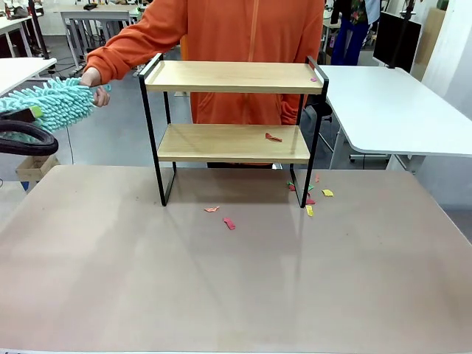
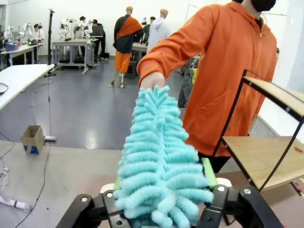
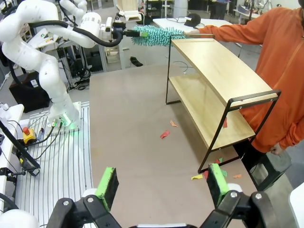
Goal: Clean the shelf.
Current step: Hand the Duster back to the human.
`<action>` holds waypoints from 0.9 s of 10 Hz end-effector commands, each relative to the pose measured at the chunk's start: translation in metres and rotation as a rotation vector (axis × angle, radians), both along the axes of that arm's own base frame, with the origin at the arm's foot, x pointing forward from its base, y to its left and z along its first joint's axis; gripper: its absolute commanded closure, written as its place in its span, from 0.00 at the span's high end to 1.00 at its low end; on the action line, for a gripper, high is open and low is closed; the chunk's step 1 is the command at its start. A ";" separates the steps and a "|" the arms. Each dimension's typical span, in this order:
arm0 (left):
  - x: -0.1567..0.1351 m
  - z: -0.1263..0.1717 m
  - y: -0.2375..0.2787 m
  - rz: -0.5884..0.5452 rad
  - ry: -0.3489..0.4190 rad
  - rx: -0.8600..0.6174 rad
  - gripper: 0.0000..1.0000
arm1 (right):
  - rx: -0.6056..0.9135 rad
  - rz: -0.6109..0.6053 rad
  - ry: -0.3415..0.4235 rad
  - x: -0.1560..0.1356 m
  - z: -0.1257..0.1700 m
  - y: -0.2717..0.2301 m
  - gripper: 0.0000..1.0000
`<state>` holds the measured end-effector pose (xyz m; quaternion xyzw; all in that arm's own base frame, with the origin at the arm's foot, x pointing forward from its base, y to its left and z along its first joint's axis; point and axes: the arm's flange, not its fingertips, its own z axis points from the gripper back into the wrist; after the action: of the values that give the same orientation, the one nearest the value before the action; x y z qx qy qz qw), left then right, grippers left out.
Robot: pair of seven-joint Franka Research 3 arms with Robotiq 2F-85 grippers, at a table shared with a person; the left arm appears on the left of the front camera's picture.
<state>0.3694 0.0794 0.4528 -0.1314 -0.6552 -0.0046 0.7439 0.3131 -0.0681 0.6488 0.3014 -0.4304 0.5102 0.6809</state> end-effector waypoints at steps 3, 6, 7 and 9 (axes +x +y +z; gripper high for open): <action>-0.046 0.069 0.023 -0.123 -0.018 -0.145 1.00 | 0.018 0.013 -0.030 0.001 0.000 0.001 1.00; -0.071 0.141 0.077 -0.142 -0.078 -0.338 1.00 | 0.018 0.013 -0.030 0.001 0.000 0.001 1.00; -0.080 0.157 0.101 -0.124 -0.107 -0.390 1.00 | 0.018 0.013 -0.030 0.001 0.000 0.001 1.00; -0.083 0.165 0.138 -0.084 -0.120 -0.456 1.00 | 0.018 0.013 -0.030 0.001 0.000 0.001 1.00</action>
<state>0.2744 0.2037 0.6198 -0.3105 -0.6818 0.0942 0.6557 0.3131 -0.0682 0.6491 0.3010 -0.4305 0.5101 0.6811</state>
